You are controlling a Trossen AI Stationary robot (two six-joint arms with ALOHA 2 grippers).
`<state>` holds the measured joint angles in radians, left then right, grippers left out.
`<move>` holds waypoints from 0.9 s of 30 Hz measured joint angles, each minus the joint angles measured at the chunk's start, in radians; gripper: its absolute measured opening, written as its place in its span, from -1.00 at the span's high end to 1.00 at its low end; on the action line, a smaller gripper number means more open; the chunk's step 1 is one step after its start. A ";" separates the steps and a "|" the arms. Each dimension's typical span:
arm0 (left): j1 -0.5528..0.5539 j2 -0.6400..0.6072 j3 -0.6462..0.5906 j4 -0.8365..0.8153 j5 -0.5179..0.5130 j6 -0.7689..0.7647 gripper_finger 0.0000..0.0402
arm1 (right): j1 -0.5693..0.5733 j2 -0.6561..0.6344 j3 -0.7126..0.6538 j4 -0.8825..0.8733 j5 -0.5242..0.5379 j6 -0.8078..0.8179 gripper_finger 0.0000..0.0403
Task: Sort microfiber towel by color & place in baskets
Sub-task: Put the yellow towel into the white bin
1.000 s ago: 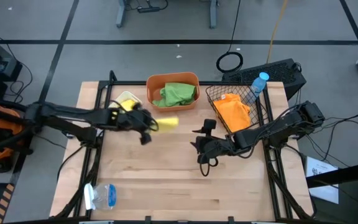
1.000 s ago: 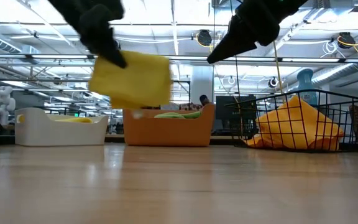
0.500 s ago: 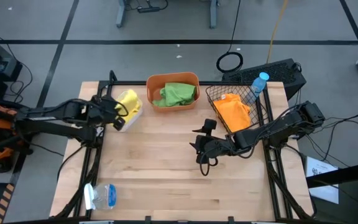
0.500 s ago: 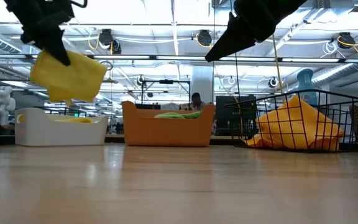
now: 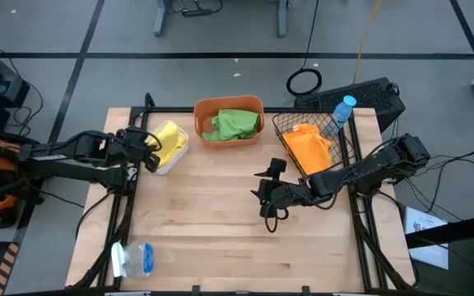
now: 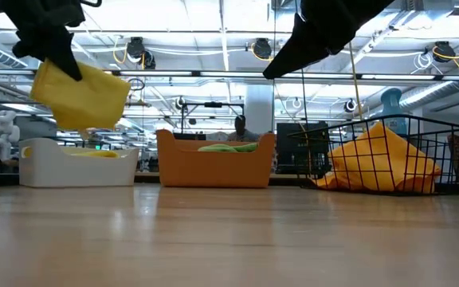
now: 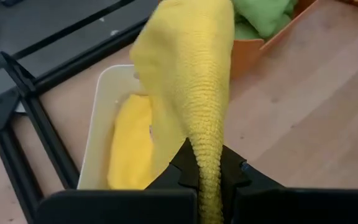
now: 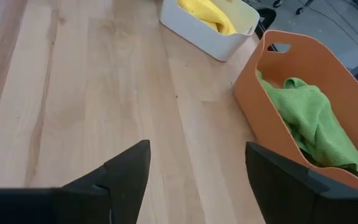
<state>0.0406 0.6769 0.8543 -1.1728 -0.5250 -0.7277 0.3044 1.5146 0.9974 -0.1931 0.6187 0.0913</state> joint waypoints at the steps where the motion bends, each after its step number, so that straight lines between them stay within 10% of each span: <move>1: 0.000 0.000 0.000 0.000 0.000 -0.007 0.94 | 0.001 0.000 0.000 -0.001 -0.004 0.002 -0.25; 27: 0.013 -0.160 -0.223 0.194 -0.037 0.050 0.94 | 0.003 0.000 -0.001 0.010 -0.018 -0.008 -0.25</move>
<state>0.0541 0.5168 0.6318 -0.9784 -0.5619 -0.6774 0.3069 1.5146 0.9967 -0.1830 0.6010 0.0832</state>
